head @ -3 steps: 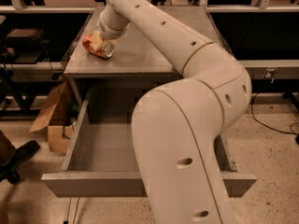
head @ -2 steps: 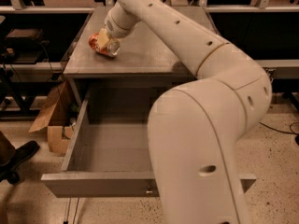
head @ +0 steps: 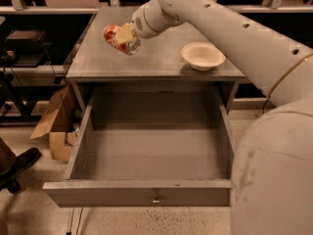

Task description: Place coke can into top drawer

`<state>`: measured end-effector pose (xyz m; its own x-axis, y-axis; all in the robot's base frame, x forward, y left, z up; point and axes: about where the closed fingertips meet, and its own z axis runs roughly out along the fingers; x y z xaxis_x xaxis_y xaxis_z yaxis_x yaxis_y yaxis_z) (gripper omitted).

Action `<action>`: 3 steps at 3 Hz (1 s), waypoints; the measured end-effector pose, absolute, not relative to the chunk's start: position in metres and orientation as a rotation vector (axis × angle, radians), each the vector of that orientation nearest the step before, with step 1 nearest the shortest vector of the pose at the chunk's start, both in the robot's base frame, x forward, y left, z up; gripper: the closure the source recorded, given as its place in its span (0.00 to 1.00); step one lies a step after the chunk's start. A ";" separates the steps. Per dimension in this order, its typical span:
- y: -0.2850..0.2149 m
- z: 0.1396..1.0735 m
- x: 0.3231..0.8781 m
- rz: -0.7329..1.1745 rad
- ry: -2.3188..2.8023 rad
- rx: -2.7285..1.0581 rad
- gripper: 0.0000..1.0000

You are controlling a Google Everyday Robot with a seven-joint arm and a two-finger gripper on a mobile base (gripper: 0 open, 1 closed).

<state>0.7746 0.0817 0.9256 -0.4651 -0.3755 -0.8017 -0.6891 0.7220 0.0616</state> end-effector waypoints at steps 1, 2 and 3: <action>0.065 0.945 0.746 0.544 2.035 -0.791 1.00; 0.043 0.953 0.703 0.599 1.993 -0.853 1.00; 0.033 0.946 0.674 0.611 1.977 -0.976 1.00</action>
Offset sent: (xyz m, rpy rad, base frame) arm -0.1089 -0.0641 0.0356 0.1033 -0.0573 0.1389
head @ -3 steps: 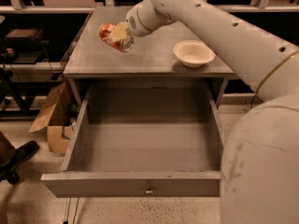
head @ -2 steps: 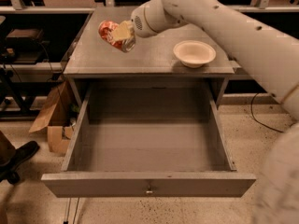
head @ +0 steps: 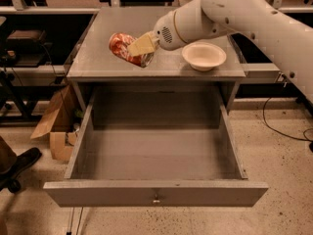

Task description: Place coke can into top drawer

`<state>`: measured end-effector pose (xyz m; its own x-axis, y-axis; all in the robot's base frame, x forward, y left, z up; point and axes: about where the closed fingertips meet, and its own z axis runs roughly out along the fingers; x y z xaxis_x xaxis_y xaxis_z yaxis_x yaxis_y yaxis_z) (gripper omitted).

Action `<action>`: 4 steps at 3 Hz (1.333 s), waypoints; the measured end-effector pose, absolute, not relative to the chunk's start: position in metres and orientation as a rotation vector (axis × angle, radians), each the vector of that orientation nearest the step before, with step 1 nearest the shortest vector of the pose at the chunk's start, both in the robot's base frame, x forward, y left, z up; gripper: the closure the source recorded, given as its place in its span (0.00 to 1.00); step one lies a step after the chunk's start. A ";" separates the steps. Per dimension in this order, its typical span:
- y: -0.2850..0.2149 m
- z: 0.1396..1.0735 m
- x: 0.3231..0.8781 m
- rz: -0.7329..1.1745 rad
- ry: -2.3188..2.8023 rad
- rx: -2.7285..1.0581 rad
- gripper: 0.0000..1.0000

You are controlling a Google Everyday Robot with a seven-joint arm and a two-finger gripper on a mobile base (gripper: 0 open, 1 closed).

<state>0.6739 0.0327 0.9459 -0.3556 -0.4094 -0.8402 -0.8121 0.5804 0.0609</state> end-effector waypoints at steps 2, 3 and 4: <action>0.035 0.923 0.644 0.632 2.028 -1.221 1.00; 0.035 0.921 0.643 0.637 2.032 -1.218 1.00; 0.036 0.896 0.637 0.688 2.076 -1.184 1.00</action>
Offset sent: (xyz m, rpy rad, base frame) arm -0.0090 0.0018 -0.0090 -0.0691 0.0088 0.0969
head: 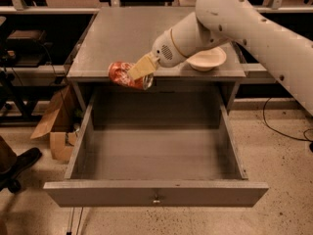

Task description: Place coke can into top drawer

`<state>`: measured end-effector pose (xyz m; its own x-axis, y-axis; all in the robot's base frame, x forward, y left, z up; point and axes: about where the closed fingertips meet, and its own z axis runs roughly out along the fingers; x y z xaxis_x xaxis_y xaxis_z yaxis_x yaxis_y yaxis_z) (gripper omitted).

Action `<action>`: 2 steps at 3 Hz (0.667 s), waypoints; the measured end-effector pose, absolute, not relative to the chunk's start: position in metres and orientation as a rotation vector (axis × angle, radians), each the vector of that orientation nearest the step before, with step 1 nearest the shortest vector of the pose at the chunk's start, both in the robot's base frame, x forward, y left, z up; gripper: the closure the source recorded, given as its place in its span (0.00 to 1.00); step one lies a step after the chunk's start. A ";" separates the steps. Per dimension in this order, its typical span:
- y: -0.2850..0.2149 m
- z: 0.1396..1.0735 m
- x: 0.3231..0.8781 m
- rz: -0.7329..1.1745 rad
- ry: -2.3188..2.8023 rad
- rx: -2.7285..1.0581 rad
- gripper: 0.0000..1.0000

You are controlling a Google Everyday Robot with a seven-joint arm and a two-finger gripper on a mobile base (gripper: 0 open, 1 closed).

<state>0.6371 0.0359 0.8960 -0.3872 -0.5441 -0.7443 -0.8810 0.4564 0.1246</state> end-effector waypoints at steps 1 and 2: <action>0.035 0.862 0.620 0.774 2.132 -1.117 1.00; 0.042 0.824 0.613 0.845 2.204 -1.056 1.00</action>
Offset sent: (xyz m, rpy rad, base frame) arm -0.0299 0.0110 -0.1124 0.0878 0.2737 -0.1021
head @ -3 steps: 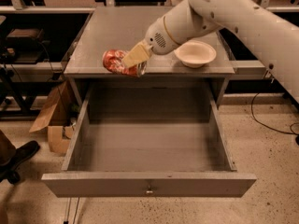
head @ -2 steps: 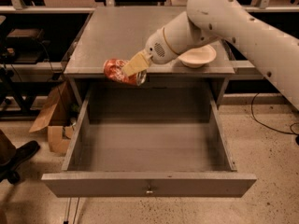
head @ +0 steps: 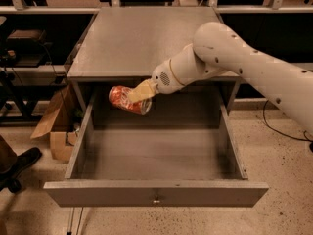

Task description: Place coke can into top drawer

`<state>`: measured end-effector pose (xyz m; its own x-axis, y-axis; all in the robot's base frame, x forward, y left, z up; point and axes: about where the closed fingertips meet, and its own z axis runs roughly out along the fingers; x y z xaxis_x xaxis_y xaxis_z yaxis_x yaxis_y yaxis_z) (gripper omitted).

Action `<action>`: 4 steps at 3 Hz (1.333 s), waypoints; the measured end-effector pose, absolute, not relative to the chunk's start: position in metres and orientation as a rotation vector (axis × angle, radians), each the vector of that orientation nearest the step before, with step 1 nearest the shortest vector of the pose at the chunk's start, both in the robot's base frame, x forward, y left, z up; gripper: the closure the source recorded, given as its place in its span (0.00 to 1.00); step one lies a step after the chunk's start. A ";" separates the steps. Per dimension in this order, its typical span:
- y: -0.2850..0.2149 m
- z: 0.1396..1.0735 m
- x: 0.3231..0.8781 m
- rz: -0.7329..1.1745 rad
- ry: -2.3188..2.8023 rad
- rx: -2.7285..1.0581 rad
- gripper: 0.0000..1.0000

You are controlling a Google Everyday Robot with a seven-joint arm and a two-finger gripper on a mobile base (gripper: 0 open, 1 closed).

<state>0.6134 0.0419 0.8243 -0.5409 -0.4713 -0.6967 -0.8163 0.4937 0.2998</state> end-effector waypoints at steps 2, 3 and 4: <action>0.055 0.772 0.636 0.901 2.355 -0.855 1.00; 0.058 0.753 0.650 0.895 2.423 -0.714 1.00; 0.072 0.738 0.656 0.902 2.457 -0.638 1.00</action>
Offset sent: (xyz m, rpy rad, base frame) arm 0.0422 0.0110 -0.0806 0.0239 0.2364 -0.2736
